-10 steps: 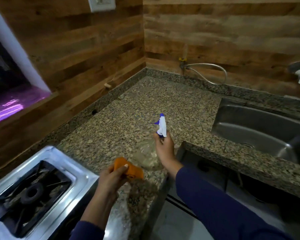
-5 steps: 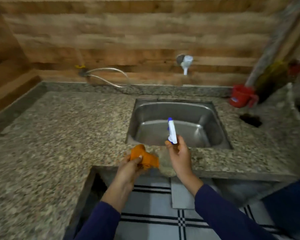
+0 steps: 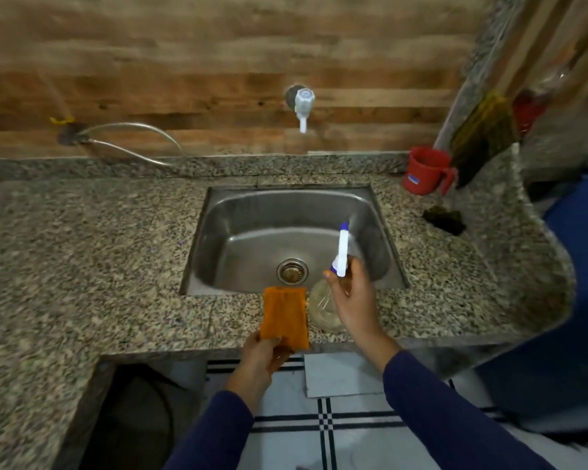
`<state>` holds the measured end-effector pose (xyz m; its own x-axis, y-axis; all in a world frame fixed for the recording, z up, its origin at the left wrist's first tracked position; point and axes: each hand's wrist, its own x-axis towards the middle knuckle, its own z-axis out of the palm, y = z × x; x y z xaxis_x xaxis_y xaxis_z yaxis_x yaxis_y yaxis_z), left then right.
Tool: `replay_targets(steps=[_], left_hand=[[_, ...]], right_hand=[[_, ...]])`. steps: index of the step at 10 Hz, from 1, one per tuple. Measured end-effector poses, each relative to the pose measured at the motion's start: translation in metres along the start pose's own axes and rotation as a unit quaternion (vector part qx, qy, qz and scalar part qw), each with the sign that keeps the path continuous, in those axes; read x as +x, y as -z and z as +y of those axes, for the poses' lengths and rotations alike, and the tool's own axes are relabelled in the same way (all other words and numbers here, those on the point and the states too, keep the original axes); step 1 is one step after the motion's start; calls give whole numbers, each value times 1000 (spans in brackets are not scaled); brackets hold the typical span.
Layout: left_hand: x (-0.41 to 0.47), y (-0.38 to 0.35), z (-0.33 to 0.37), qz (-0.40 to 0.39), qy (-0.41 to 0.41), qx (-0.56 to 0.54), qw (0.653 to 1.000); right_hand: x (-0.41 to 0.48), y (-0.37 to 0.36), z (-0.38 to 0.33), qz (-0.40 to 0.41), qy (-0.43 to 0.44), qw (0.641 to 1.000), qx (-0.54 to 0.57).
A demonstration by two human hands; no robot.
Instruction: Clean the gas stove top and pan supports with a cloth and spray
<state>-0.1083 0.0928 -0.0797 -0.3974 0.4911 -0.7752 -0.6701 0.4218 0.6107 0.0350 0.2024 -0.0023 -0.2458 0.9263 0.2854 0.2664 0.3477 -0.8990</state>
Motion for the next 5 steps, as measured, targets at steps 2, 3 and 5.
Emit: replay_targets(steps=[2, 3, 5], left_hand=[[-18, -6, 1, 39, -39, 42, 998], [-32, 0, -3, 39, -33, 65, 997], [-93, 25, -17, 9, -53, 81, 995]], right_hand=[[-17, -2, 8, -20, -21, 1000, -13], [-29, -3, 10, -21, -54, 998, -16], [-89, -9, 9, 30, -95, 995, 11]])
